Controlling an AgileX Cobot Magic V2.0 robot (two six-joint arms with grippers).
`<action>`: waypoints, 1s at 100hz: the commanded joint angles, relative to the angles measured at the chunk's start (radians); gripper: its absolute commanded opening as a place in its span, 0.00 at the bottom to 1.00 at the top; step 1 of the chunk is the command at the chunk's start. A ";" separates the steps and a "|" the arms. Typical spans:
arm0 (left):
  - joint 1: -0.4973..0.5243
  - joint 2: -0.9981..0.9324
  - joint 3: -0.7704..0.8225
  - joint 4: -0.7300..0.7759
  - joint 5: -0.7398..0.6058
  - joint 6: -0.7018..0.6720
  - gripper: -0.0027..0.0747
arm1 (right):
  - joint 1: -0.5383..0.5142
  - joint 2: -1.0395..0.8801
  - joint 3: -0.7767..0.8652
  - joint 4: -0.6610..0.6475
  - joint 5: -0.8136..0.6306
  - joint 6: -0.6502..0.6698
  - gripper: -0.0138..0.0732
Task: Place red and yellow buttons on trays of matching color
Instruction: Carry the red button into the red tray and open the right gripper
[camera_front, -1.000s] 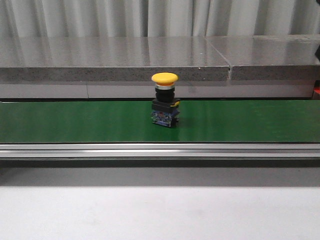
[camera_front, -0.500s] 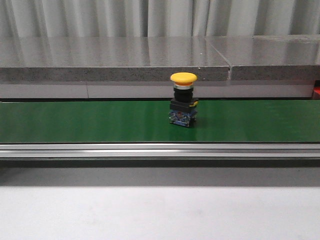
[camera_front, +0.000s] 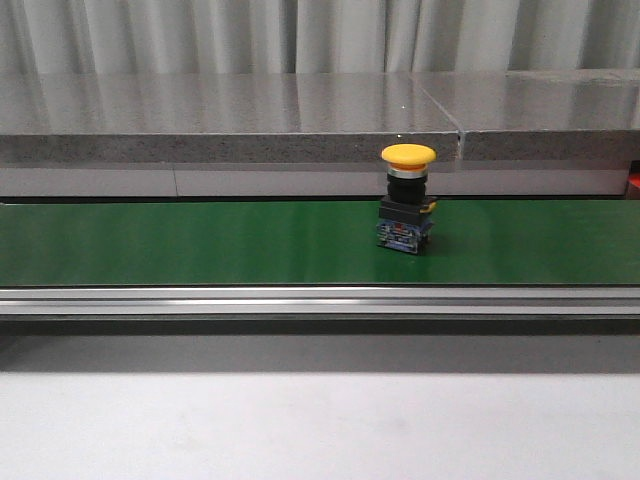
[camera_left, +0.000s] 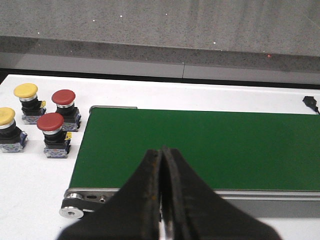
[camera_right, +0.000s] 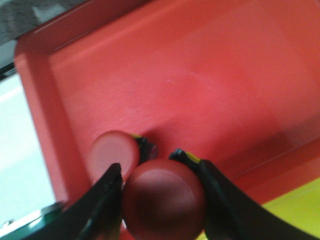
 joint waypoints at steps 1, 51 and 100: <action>-0.005 0.006 -0.026 -0.005 -0.069 0.002 0.01 | -0.019 -0.004 -0.067 0.025 -0.068 -0.002 0.41; -0.005 0.006 -0.026 -0.005 -0.069 0.002 0.01 | -0.026 0.190 -0.223 0.028 -0.027 -0.002 0.41; -0.005 0.006 -0.026 -0.005 -0.069 0.002 0.01 | -0.026 0.206 -0.223 0.030 -0.007 -0.002 0.92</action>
